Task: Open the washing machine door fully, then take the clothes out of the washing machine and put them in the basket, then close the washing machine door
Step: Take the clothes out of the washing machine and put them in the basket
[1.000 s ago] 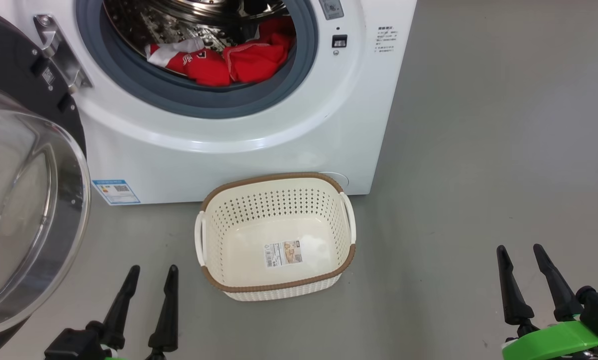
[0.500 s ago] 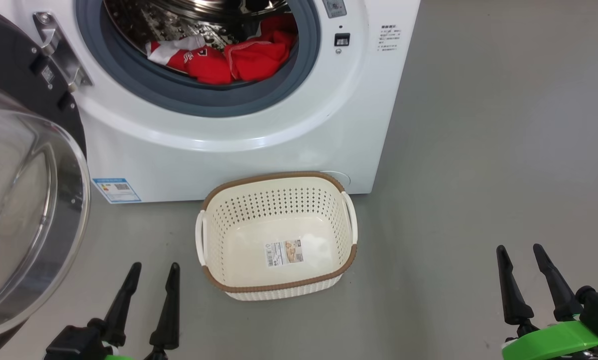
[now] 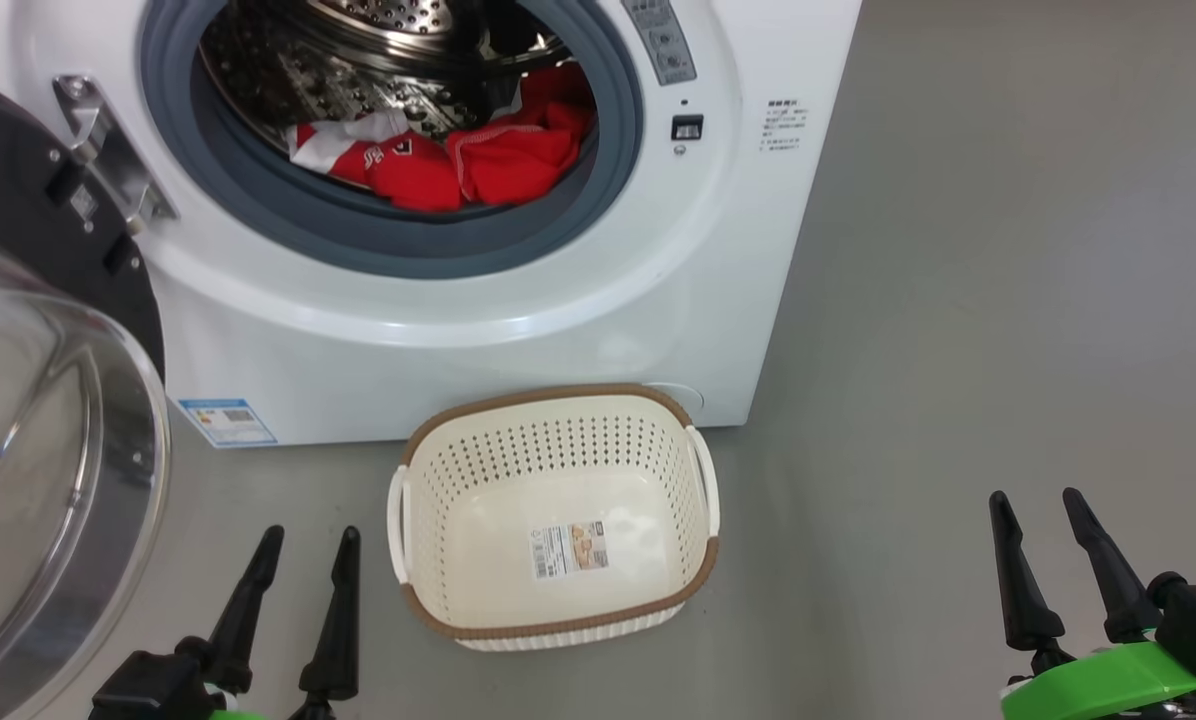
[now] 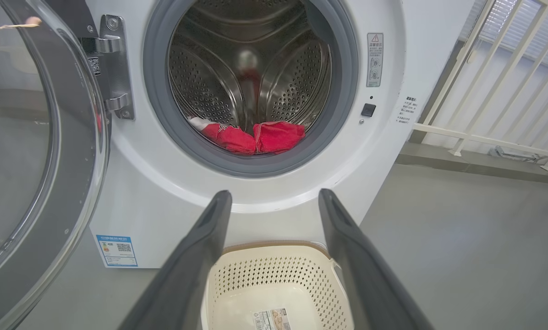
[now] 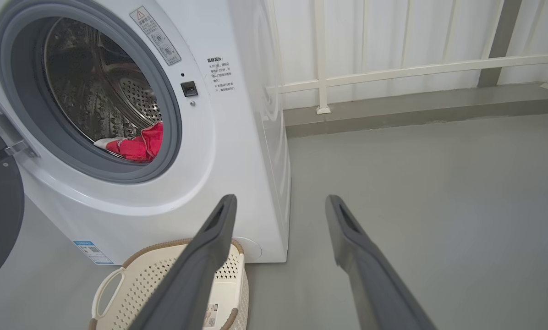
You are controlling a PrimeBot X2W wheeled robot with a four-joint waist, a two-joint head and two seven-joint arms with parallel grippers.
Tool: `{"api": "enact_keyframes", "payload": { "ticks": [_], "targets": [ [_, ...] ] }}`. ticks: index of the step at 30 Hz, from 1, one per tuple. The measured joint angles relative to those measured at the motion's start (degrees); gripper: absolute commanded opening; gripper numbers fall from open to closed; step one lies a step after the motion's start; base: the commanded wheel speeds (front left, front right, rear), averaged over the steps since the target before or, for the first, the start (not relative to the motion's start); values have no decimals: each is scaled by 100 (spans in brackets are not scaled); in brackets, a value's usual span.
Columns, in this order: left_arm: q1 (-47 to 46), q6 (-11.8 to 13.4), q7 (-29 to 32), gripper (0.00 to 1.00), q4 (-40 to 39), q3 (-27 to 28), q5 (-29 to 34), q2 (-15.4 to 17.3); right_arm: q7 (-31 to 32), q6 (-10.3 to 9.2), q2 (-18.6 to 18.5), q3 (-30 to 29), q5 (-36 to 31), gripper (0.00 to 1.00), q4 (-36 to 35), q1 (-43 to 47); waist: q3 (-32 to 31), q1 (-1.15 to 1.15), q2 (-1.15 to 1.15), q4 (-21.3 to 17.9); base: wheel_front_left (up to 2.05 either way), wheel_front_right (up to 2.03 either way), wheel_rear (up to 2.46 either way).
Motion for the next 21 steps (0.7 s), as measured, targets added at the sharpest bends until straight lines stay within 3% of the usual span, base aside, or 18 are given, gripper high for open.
{"api": "enact_keyframes", "payload": {
  "ticks": [12, 21],
  "targets": [
    [0, 0, 0, 100, 29, -11, -7, 24, 0, 0, 0, 52, -9, 100, 1, 1, -53, 0, 0, -5, 83, -83, 0],
    [-7, 0, 0, 100, 58, -15, 4, 18, 0, 0, 0, 59, -9, 100, 2, 1, -10, 0, 0, 15, 10, -10, 0]
  ]
}}
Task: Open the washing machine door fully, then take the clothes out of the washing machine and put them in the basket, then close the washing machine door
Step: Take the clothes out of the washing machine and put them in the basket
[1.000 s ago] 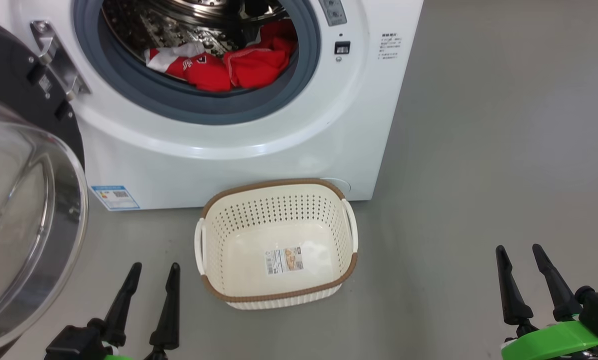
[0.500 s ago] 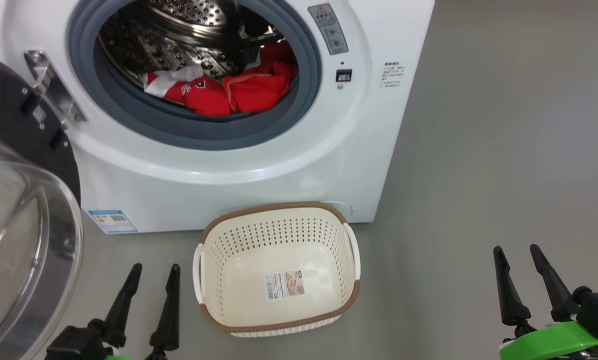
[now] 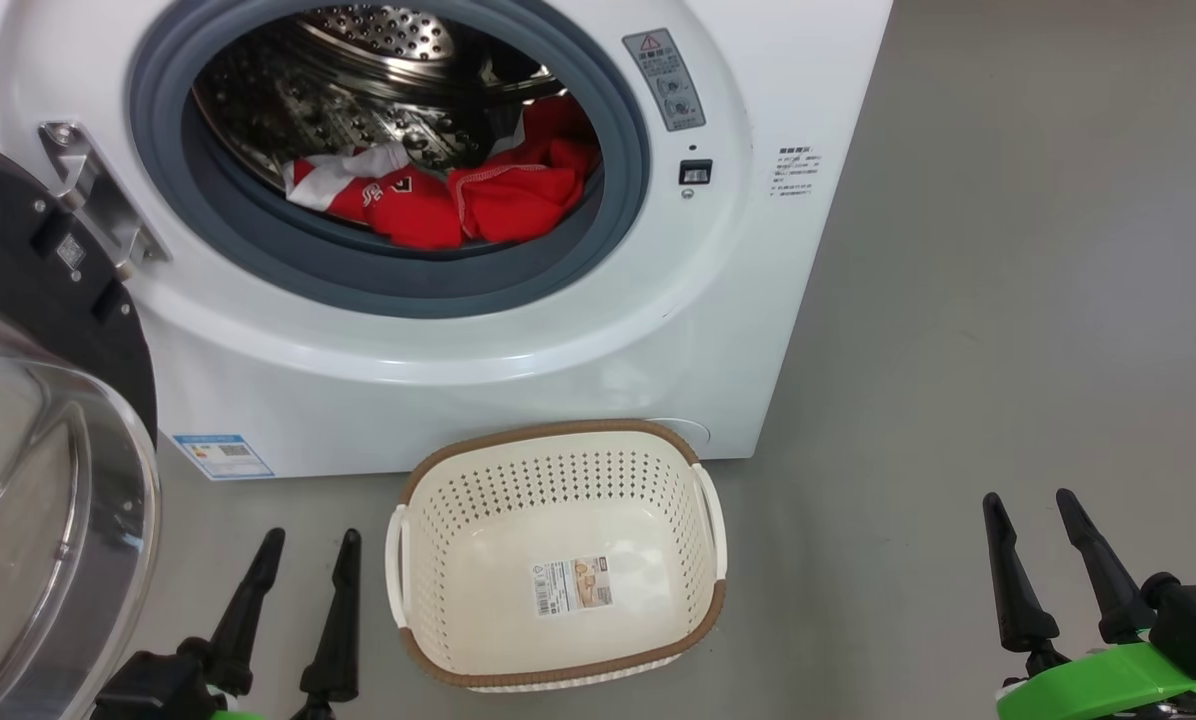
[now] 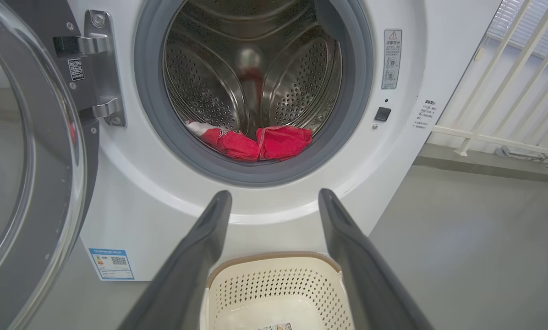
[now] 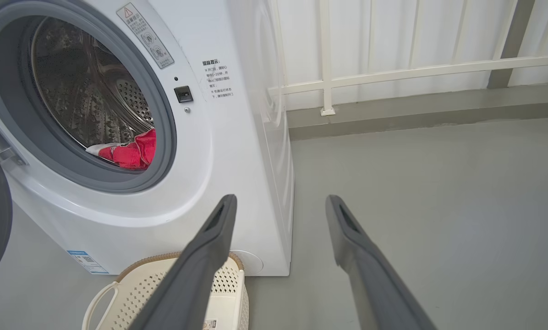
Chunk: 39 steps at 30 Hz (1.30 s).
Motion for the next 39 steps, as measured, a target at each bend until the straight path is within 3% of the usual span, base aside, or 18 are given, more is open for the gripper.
{"api": "enact_keyframes", "payload": {
  "ticks": [16, 26, 35, 39],
  "targets": [
    [-232, 0, 0, 100, 292, 9, 186, -53, 0, 0, 0, 3, 1, 100, -10, -23, 223, 0, 0, 16, 0, 0, 0],
    [-1389, 0, 0, 100, 1003, 83, 626, -230, 0, 0, -1, 103, 18, 100, -52, -414, 645, 0, 0, -73, 0, 0, 0],
    [-2872, 18, 0, 100, 1857, 132, 1123, -278, 0, 0, 29, 291, 77, 100, -35, -715, 1125, 0, 0, -406, 0, 0, 0],
    [-3589, 167, 0, 100, 2275, 149, 1311, -266, 0, 0, 53, 324, 111, 100, -27, -864, 1362, 0, 0, -584, 0, 0, 0]
  ]
}}
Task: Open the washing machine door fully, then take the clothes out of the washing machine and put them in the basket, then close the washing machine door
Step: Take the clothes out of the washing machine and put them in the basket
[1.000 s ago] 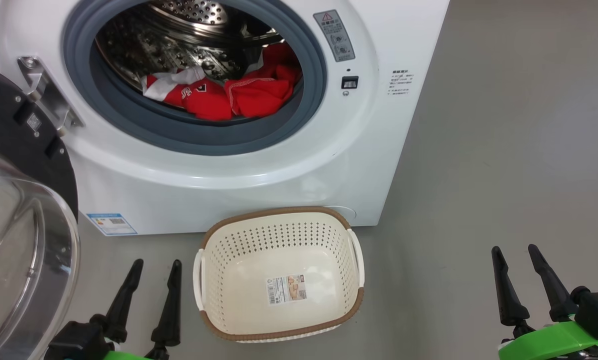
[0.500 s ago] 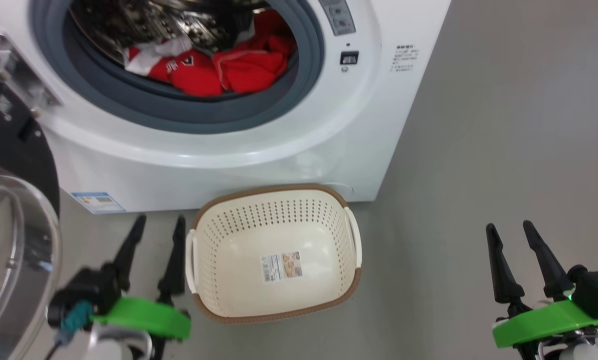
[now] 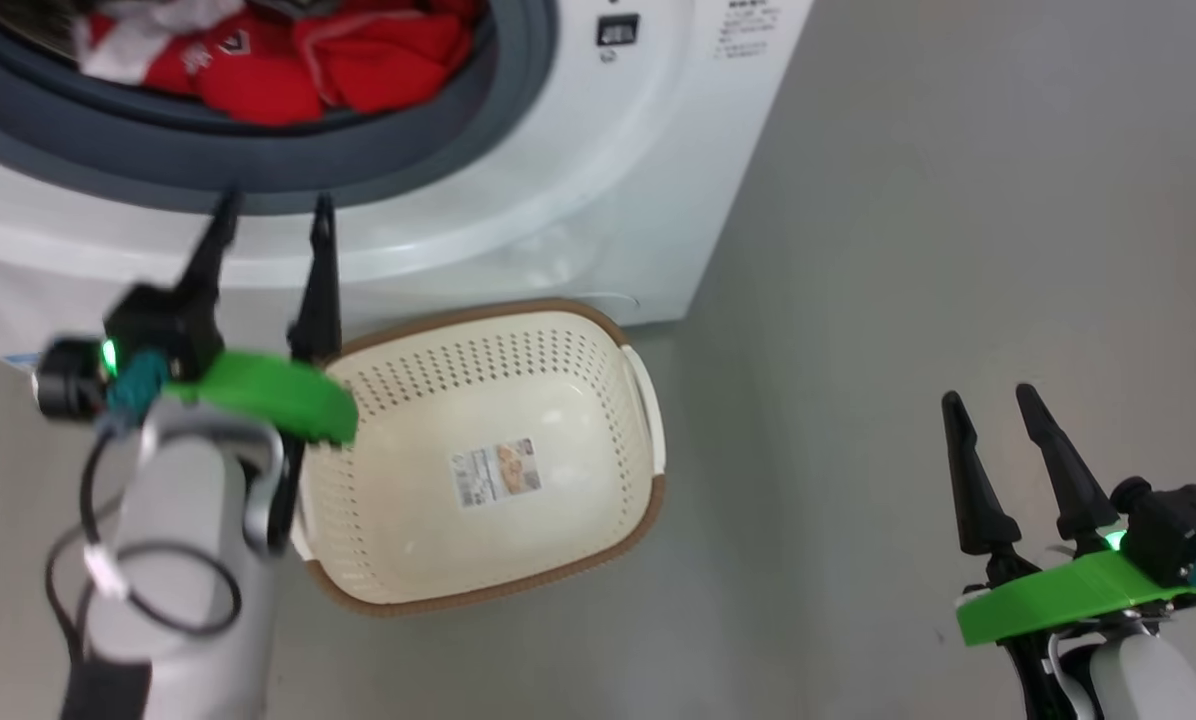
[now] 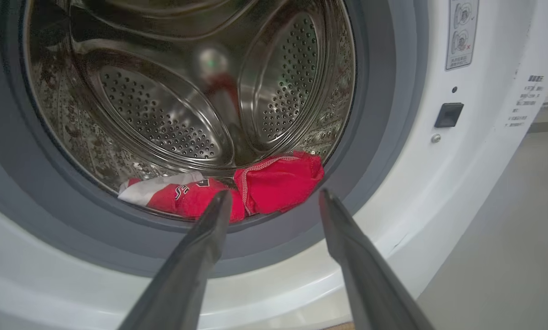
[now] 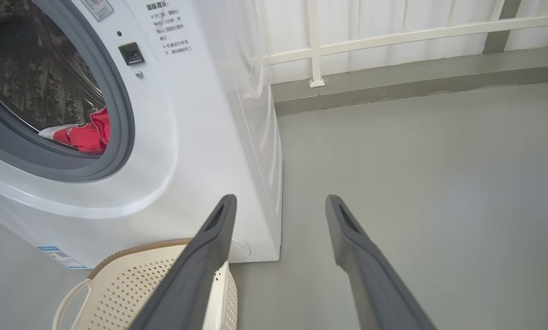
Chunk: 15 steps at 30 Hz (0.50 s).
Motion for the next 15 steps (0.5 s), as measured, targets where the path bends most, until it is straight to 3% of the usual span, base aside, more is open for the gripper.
{"api": "enact_keyframes", "payload": {
  "ticks": [15],
  "targets": [
    [-2585, 354, -1, 100, 2090, 7, 292, 85, 0, 0, 113, 244, 202, 100, -19, -533, 838, 0, 0, -583, 0, 0, 0]
  ]
}}
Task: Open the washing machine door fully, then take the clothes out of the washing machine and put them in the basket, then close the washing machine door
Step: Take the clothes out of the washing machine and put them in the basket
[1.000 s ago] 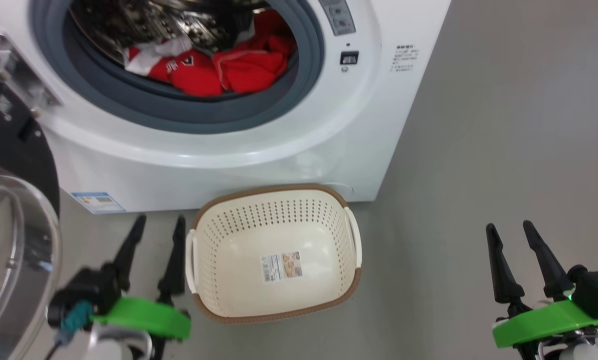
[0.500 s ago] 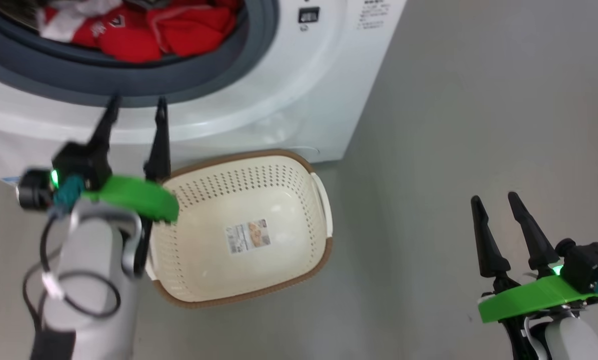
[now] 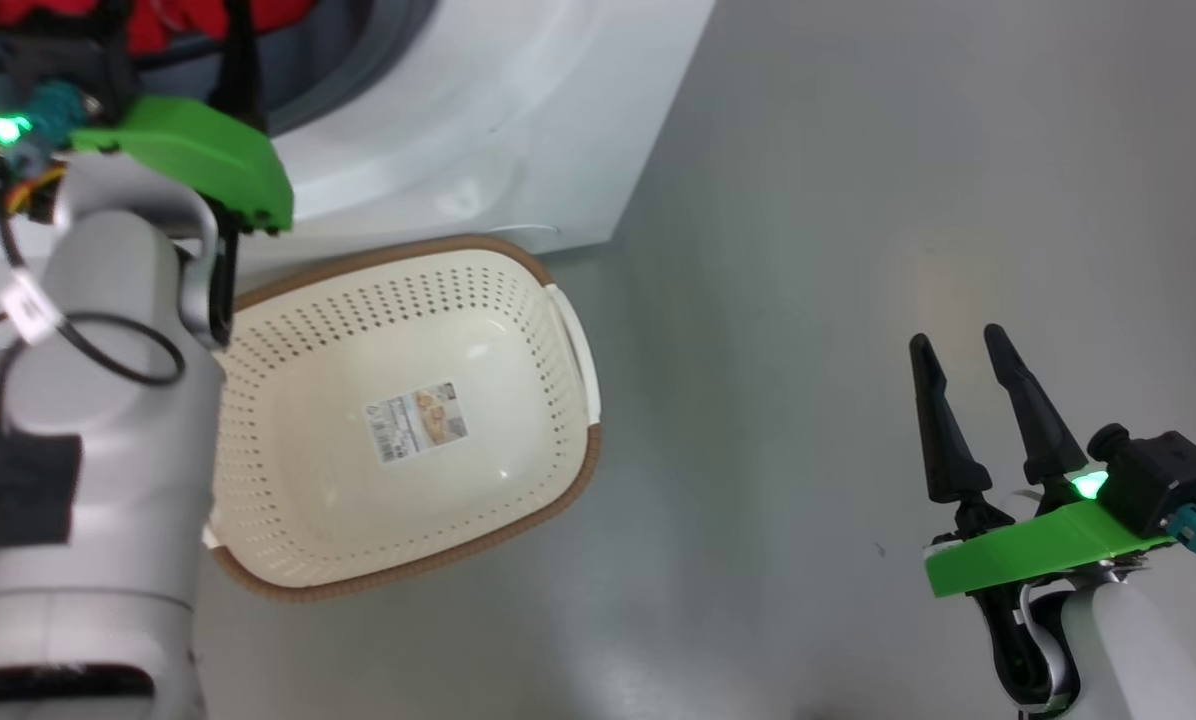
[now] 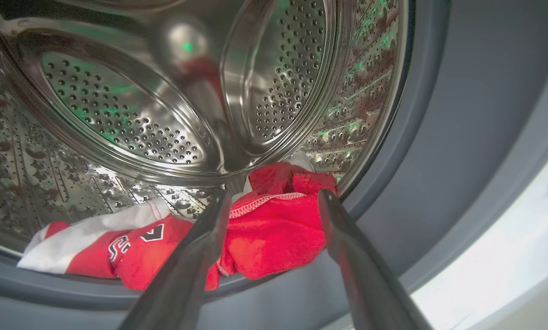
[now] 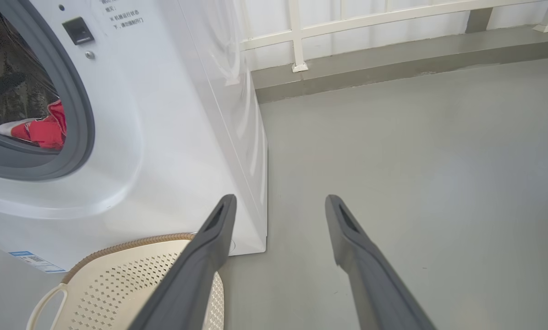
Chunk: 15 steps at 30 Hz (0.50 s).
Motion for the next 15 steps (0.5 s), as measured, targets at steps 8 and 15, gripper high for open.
{"api": "enact_keyframes", "payload": {
  "ticks": [8, 15],
  "targets": [
    [-862, 208, 0, 100, 902, 188, -116, 275, 0, 0, 29, 113, 56, 100, 0, -65, 314, 0, 0, -280, 0, 0, 0],
    [-1340, 401, 0, 100, 1513, 231, -116, 542, 0, 0, 52, 268, 92, 100, -24, -270, 554, 0, 0, -494, 0, 0, 0]
  ]
}}
